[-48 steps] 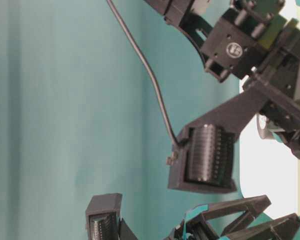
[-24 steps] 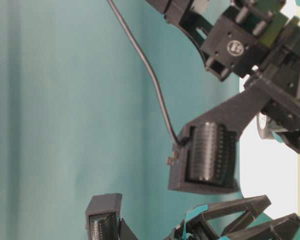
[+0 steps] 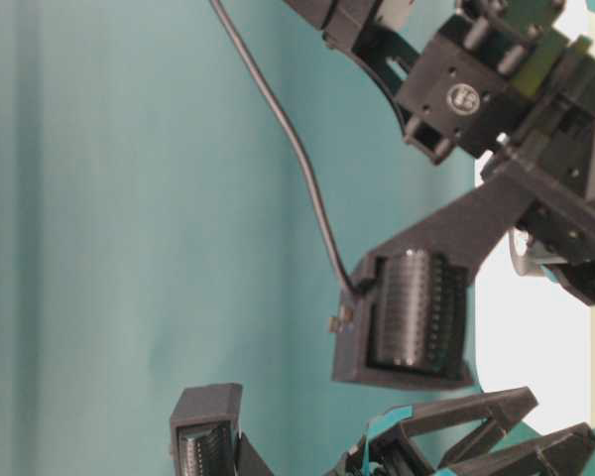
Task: Put the tape alternately from left to right into the white case.
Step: 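Move the right gripper down onto the red tape roll and grip it, then lift the red roll and carry it into the white tray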
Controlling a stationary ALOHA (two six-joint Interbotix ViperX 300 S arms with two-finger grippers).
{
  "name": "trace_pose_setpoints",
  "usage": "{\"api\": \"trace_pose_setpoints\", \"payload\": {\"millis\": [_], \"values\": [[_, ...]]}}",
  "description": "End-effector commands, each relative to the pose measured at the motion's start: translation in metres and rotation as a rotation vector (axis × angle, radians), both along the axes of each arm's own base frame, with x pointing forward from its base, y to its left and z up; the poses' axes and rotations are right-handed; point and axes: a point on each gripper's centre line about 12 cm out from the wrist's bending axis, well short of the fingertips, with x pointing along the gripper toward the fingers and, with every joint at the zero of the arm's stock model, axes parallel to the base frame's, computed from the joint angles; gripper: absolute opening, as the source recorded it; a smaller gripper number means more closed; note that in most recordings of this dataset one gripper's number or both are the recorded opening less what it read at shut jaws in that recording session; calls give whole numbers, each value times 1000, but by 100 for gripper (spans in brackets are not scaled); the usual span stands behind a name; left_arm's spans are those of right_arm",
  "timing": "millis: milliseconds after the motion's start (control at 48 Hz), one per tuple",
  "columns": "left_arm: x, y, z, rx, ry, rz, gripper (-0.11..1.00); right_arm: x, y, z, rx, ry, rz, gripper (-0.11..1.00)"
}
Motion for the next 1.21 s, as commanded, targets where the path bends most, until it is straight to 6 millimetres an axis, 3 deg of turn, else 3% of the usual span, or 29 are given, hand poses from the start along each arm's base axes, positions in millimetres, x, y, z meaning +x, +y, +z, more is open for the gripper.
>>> {"api": "trace_pose_setpoints", "payload": {"millis": [0, 291, 749, 978, 1186], "values": [[3, 0, 8, -2, -31, 2, 100, 3, 5, 33, 18, -73, 9, 4], [3, 0, 8, -2, -31, 2, 100, -5, 2, 63, 22, -111, 0, 3], [3, 0, 8, -2, -31, 2, 100, -8, -6, 68, -3, -90, -21, 3], [3, 0, 8, -2, -31, 2, 100, -3, -34, 69, -14, -80, -85, 3], [3, 0, 8, -3, -29, 3, 100, 3, -76, 71, -41, -89, -160, 3]]}}
